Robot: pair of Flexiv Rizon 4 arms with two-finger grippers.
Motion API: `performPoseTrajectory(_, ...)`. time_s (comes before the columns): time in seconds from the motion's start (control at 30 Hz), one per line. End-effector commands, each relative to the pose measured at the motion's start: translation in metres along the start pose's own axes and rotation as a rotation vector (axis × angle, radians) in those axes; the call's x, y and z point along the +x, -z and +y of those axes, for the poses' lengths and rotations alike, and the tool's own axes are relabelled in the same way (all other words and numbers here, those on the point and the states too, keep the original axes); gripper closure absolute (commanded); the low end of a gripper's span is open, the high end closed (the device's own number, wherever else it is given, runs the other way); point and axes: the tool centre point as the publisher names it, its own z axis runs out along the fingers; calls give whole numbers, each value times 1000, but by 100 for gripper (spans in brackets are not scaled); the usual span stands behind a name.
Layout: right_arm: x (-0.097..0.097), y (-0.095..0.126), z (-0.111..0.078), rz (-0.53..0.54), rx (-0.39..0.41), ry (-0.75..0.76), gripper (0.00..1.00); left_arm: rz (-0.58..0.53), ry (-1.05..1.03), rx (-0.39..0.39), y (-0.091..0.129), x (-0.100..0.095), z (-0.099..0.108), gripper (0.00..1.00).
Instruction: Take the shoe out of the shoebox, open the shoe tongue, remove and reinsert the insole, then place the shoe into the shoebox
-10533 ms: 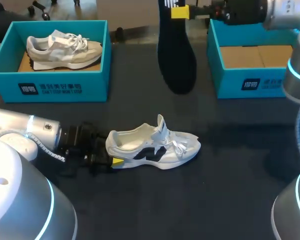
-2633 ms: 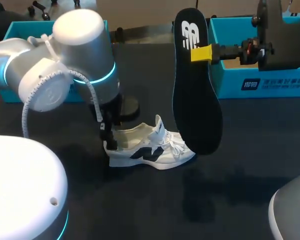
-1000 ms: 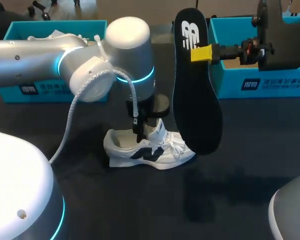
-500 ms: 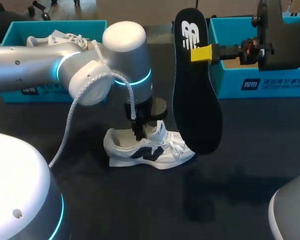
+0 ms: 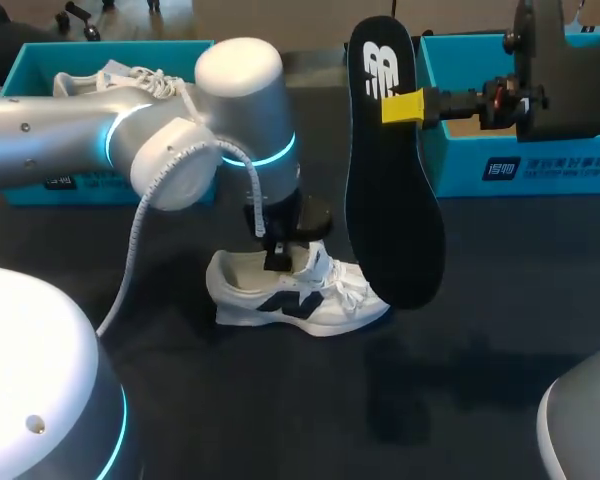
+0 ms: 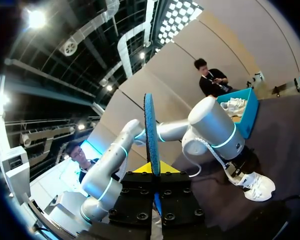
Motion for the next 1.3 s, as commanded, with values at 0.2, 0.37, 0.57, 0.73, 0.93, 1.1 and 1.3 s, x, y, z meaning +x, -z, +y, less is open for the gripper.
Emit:
performPoseTrajectory(0.2, 0, -3, 2, -2, 2, -3, 100, 70, -273, 29, 17, 5, 3, 100)
performPoseTrajectory(0.37, 0, -3, 2, -2, 2, -3, 100, 62, -410, 37, 26, 12, 0, 100)
performPoseTrajectory(0.57, 0, -3, 2, -2, 2, -3, 100, -57, -639, 42, 41, 23, -8, 100)
performPoseTrajectory(0.73, 0, -3, 2, -2, 2, -3, 100, -57, -639, 42, 41, 23, -8, 100)
performPoseTrajectory(0.93, 0, -3, 2, -2, 2, -3, 100, -57, -639, 42, 41, 23, -8, 100)
performPoseTrajectory(1.1, 0, -3, 2, -2, 2, -3, 100, -57, -639, 42, 41, 23, -8, 100)
performPoseTrajectory(1.3, 0, -3, 2, -2, 2, -3, 100, 61, -746, -34, 43, 15, -13, 100)
